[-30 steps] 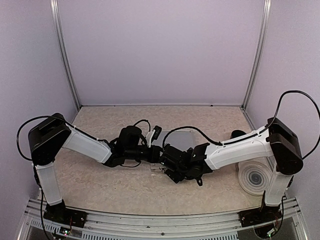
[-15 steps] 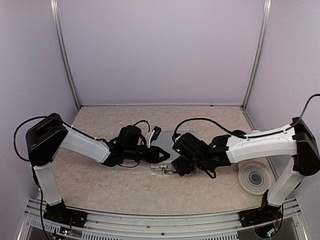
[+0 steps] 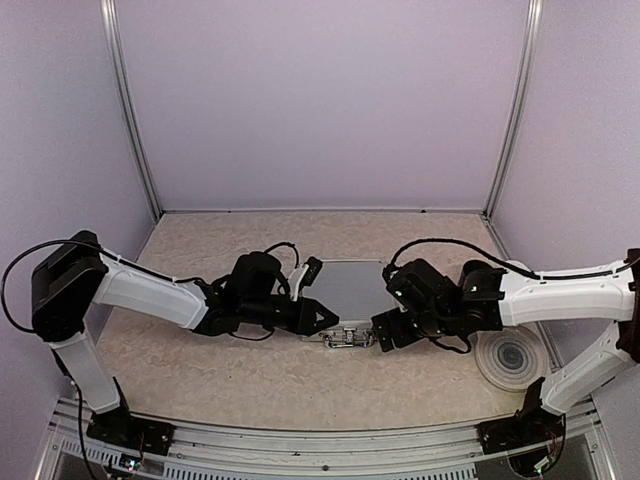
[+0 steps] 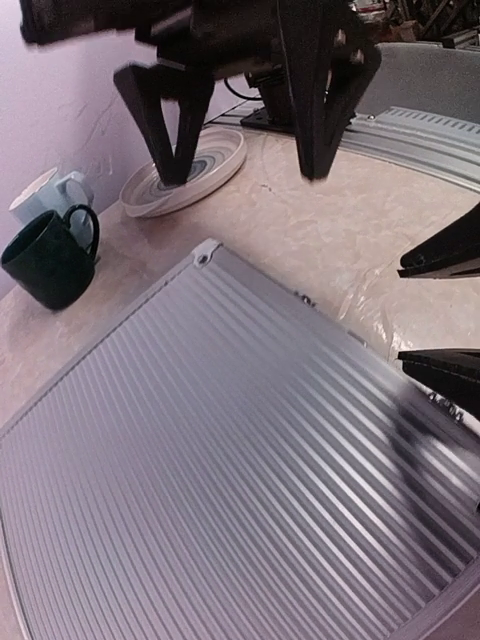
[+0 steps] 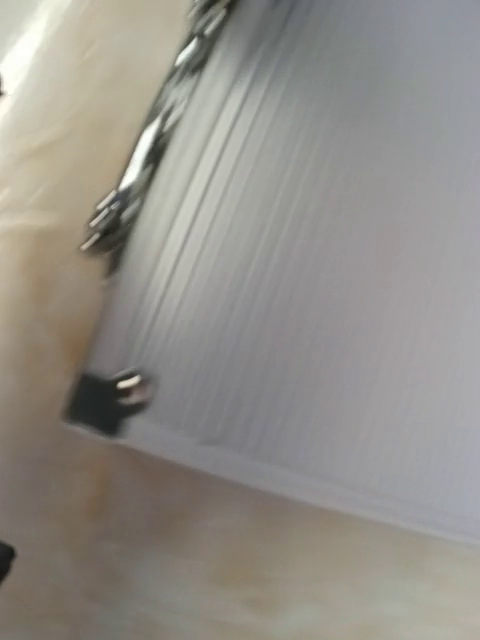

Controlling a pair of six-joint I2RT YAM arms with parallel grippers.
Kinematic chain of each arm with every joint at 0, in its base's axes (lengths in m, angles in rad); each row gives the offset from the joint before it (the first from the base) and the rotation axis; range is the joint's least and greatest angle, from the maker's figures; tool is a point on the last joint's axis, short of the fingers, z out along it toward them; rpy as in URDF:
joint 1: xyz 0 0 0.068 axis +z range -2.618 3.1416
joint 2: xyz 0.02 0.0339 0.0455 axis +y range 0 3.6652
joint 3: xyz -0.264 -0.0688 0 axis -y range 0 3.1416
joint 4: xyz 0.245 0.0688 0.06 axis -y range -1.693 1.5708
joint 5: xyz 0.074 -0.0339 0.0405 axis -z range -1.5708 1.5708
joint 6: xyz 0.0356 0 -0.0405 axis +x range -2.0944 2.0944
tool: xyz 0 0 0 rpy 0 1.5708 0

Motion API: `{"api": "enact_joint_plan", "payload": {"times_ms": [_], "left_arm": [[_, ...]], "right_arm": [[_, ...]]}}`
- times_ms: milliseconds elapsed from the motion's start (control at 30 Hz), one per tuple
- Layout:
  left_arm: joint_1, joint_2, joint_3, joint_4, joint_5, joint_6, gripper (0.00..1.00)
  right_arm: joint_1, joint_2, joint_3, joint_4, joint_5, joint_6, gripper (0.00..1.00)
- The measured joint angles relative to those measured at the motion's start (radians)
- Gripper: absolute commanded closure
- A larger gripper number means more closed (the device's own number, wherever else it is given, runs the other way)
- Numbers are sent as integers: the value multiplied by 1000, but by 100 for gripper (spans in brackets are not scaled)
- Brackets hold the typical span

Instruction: Pack up texas hold em set

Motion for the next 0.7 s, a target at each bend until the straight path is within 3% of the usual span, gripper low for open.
{"api": "enact_joint_plan", "payload": {"times_ms": [300, 700], "left_arm": [[-73, -58, -31, -30, -5, 6, 75], [-64, 99, -43, -21, -6, 5, 76]], "right_arm": [[-65, 66, -111, 20, -92, 52, 6], [-87, 282, -46, 71, -109, 29, 4]]}}
